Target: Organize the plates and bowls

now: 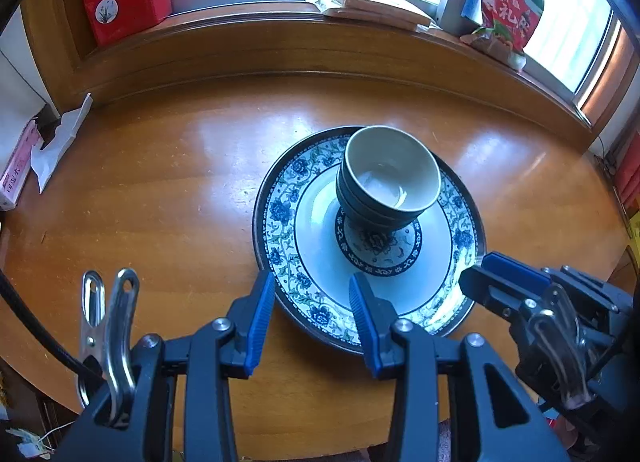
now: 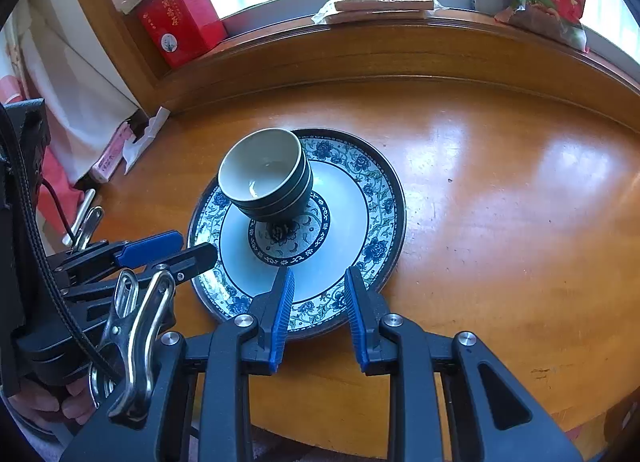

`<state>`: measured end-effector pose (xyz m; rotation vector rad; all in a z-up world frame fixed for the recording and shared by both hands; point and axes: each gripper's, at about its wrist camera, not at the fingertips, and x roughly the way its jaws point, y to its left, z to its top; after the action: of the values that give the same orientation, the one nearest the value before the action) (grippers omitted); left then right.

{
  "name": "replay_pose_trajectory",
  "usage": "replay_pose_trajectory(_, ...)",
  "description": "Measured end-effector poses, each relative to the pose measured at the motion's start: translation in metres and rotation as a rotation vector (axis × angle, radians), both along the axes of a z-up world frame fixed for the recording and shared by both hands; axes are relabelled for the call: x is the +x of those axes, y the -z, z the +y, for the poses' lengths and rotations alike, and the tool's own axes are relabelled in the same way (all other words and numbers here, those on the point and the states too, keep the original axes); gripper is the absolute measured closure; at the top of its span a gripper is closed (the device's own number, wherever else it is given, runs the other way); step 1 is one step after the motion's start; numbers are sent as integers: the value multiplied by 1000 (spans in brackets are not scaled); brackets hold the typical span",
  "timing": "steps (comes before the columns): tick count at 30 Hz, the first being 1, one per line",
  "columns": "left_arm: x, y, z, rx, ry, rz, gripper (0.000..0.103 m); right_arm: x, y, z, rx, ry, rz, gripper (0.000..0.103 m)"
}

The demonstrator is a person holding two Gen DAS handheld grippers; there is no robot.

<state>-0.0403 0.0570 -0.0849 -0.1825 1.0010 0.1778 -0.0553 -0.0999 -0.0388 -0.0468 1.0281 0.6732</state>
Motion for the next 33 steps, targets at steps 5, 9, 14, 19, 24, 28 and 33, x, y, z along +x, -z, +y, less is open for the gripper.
replay_pose_trajectory(5, 1, 1, -1, 3, 9, 4, 62, 2, 1, -1, -1, 2, 6, 76)
replay_pose_trajectory(9, 2, 1, 0, 3, 13, 6, 62, 1, 2, 0, -2, 2, 6, 76)
replay_pose_trajectory(14, 2, 1, -1, 3, 13, 6, 62, 1, 2, 0, -1, 1, 8, 76)
replay_pose_trajectory(19, 2, 2, -1, 3, 13, 6, 62, 2, 2, 0, -2, 2, 7, 76)
replay_pose_trajectory(24, 2, 1, -1, 3, 13, 5, 62, 3, 2, 0, -3, 4, 10, 76)
replay_pose_trajectory(28, 1, 1, -1, 2, 11, 5, 62, 3, 2, -1, -2, 2, 9, 76)
replay_pose_trajectory(33, 2, 2, -3, 4, 21, 5, 62, 3, 3, 0, -4, 2, 12, 76)
